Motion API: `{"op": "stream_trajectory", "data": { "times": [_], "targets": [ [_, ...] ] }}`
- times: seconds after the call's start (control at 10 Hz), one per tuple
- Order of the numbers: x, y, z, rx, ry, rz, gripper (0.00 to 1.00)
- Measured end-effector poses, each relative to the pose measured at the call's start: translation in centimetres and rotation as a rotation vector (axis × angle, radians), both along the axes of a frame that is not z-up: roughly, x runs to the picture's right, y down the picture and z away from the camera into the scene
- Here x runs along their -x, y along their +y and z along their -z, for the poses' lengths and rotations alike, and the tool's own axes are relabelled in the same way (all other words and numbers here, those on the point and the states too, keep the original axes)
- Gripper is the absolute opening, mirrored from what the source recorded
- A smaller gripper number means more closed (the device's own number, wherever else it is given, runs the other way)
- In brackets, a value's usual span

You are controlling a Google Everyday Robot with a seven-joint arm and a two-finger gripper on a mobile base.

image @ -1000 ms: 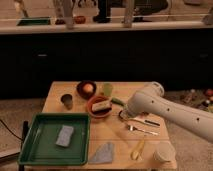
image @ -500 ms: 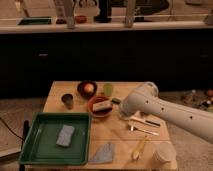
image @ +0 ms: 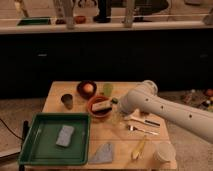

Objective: Place eraser in table surface

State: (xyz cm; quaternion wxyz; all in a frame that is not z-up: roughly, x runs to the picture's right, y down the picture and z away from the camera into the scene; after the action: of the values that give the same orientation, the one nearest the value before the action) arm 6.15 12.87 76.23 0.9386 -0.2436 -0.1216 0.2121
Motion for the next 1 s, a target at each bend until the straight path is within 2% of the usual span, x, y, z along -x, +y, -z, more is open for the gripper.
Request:
{"op": "stream_trajectory", "data": {
  "times": [0.1,0.5,1.0],
  "targets": [
    [1.4,-0.1,-0.1,-0.002,-0.018,0.058,0.80],
    [4.2,-1.2,-0.1,-0.011,-0.040,0.190,0.80],
    [6.1,-2.5,-0.7,-0.012,-0.084,0.319,0.80]
  ]
}}
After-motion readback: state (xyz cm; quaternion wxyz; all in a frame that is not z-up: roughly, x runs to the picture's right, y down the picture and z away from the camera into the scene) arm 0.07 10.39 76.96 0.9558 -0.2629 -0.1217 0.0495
